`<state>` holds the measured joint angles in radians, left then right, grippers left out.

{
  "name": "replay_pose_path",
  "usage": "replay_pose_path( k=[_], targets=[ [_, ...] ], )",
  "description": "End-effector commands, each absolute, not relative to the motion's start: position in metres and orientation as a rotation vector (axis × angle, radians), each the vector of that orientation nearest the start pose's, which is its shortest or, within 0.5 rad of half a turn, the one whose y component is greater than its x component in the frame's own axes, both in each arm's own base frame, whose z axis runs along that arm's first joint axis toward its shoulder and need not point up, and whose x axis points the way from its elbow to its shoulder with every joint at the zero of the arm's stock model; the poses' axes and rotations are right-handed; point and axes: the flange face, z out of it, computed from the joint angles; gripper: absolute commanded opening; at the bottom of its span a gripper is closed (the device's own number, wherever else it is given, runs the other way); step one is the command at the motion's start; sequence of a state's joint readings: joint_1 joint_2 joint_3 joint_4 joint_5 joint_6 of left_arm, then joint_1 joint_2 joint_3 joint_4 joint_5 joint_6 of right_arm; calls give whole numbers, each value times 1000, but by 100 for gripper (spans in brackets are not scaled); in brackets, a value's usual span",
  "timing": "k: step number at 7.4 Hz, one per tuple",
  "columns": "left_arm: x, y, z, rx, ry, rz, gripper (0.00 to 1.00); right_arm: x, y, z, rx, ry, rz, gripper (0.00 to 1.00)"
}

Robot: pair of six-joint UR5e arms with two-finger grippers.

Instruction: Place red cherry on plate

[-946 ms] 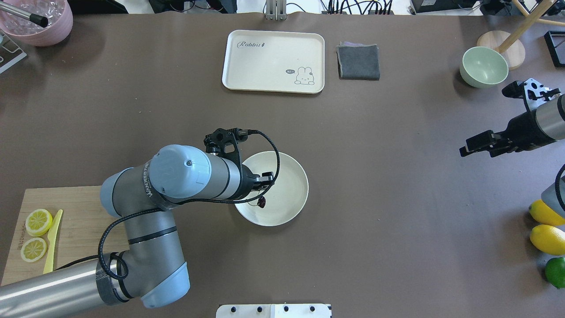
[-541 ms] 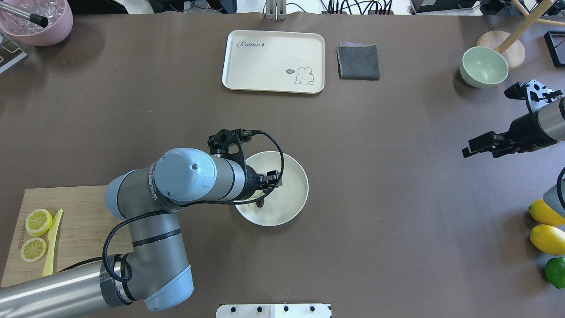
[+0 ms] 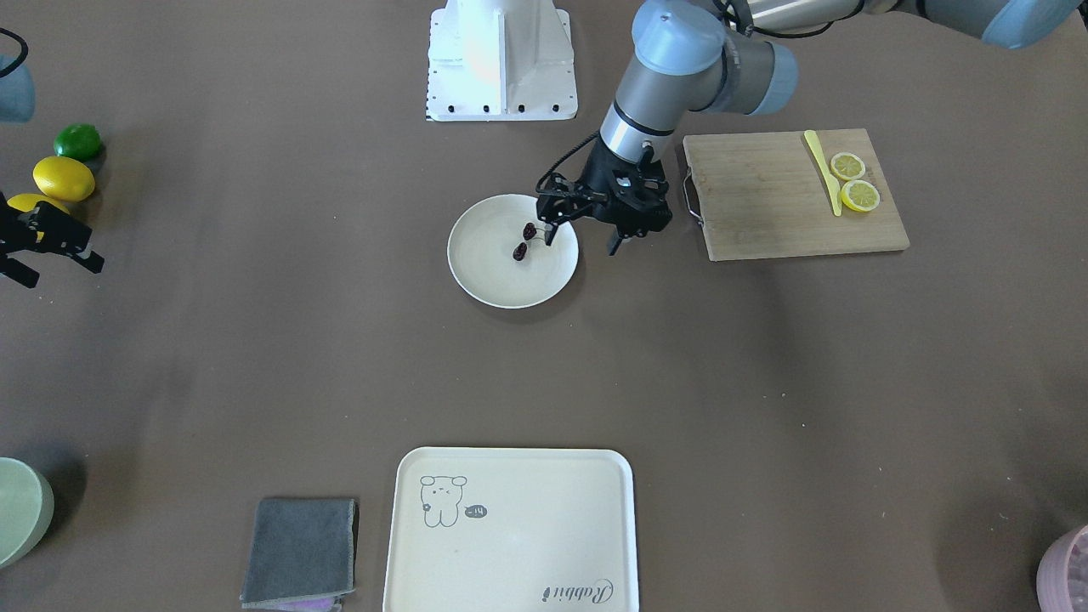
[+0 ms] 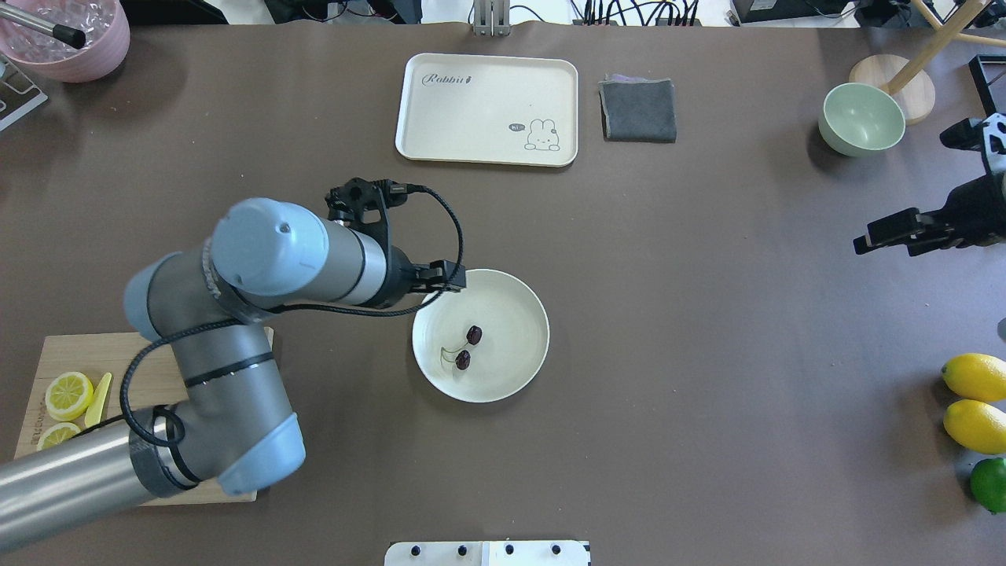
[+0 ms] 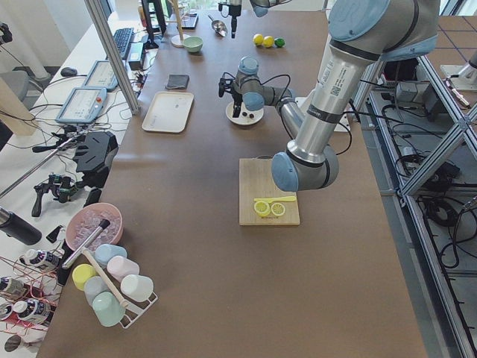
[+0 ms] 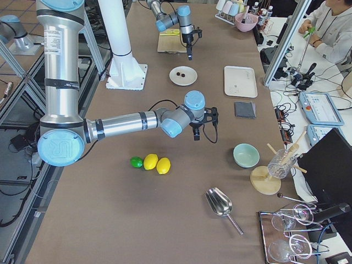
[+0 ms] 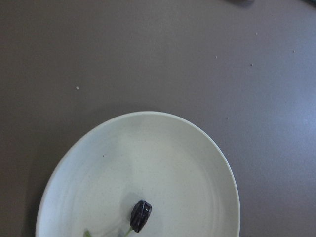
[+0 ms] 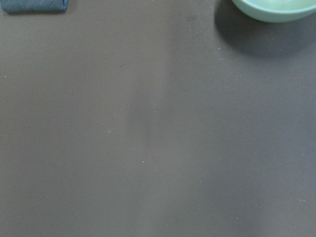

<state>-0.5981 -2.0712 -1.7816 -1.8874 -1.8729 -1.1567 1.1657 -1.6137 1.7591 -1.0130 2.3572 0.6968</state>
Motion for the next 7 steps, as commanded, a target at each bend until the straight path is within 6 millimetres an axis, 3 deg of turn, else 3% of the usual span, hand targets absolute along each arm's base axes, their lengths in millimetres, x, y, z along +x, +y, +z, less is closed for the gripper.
replay_pose_path(
  k=[1, 4, 5, 6, 7],
  targets=[
    [326, -498, 315, 266, 941, 181, 97, -67, -490, 536, 229, -906, -36, 100],
    [111, -544, 461, 332, 831, 406, 97, 4, -492, 569, 213, -827, -96, 100],
    [53, -543, 507, 330, 804, 469, 97, 18, -489, 584, 201, -842, -93, 100],
    [7, -531, 545, 295, 803, 482, 97, 28, -486, 597, 197, -847, -97, 100],
    [-19, -503, 581, 223, 807, 433, 97, 32, -482, 606, 198, -844, -107, 100]
  ],
)
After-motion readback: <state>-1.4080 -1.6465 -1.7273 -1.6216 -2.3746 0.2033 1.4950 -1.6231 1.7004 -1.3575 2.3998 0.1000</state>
